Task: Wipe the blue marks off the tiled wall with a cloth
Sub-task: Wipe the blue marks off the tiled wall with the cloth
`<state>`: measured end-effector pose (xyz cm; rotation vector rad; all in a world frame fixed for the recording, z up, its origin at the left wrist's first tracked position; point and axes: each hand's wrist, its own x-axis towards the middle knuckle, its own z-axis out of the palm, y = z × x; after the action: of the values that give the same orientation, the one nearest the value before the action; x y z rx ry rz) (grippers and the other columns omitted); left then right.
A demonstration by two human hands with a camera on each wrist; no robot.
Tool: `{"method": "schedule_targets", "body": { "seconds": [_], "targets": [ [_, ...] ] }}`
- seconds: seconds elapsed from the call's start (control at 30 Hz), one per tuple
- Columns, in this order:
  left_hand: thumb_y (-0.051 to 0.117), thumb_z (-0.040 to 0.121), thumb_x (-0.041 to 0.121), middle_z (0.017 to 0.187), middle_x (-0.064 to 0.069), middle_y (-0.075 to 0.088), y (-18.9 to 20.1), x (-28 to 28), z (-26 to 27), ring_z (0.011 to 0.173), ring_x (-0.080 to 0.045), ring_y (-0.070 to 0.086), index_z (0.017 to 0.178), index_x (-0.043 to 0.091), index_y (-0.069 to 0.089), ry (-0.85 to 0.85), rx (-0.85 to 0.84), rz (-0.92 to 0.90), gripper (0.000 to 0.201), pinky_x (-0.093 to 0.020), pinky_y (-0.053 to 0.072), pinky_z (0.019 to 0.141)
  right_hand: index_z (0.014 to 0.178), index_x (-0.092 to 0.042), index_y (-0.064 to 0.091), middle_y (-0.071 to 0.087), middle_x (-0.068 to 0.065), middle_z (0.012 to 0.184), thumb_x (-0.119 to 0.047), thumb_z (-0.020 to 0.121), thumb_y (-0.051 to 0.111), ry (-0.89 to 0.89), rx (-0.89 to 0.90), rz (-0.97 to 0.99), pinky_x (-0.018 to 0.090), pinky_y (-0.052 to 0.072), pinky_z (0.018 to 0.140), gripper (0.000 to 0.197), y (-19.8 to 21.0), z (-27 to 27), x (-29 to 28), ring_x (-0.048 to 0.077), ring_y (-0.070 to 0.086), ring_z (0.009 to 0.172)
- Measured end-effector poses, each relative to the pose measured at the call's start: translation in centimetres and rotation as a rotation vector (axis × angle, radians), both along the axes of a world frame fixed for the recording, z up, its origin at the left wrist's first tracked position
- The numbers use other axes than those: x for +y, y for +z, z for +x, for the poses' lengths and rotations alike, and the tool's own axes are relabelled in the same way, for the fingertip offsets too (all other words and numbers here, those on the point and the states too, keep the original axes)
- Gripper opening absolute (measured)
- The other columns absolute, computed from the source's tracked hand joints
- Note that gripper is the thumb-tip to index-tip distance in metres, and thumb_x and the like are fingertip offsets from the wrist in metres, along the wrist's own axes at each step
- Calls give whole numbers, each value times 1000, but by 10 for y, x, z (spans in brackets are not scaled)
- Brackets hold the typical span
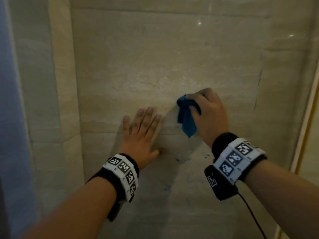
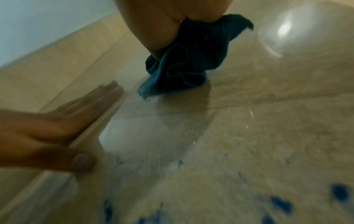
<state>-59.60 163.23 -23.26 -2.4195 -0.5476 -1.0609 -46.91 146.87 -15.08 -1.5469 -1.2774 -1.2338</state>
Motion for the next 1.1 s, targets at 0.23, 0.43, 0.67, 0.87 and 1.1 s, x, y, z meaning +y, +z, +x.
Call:
{"method": "schedule_targets", "body": {
  "seconds": [0.23, 0.43, 0.67, 0.87, 1.1],
  "targets": [
    [33, 72, 79, 160, -7, -6, -8, 14, 9, 146, -31, 4, 153, 17, 8, -15, -84, 121, 105, -60, -4, 113, 128, -9, 58, 48, 12, 125, -12, 87, 60, -158, -289, -177, 45, 46, 91, 42, -48, 16, 10, 30, 41, 105],
    [30, 75, 79, 160, -7, -6, -9, 15, 10, 147, -30, 1, 153, 18, 9, -37, -106, 124, 101, -61, -2, 113, 131, -12, 55, 43, 11, 124, 1, 68, 79, -233, -402, -262, 46, 52, 80, 68, -51, 33, -2, 31, 40, 102],
    [39, 72, 78, 160, -9, 0, -8, 15, 10, 146, -33, 4, 153, 17, 8, -9, -103, 164, 106, -63, 1, 111, 131, -10, 55, 52, 17, 118, 5, 74, 69, -229, -221, -16, 43, 49, 78, 60, -20, 15, 22, 30, 34, 94],
    [44, 72, 79, 159, -7, -15, -9, 16, 9, 147, -30, -4, 153, 19, -1, 2, -105, 157, 110, -61, -4, 112, 131, -15, 56, 39, 10, 115, -4, 69, 77, -185, -352, -263, 40, 50, 69, 67, -86, 12, 18, 31, 36, 91],
    [27, 73, 74, 159, -8, -9, -7, 2, -2, 146, -31, -1, 153, 20, 2, 30, -45, 109, 99, -59, -1, 113, 129, -17, 58, 38, 11, 115, 1, 67, 79, -184, -314, -278, 42, 52, 66, 68, -83, 13, 9, 32, 37, 93]
  ]
}}
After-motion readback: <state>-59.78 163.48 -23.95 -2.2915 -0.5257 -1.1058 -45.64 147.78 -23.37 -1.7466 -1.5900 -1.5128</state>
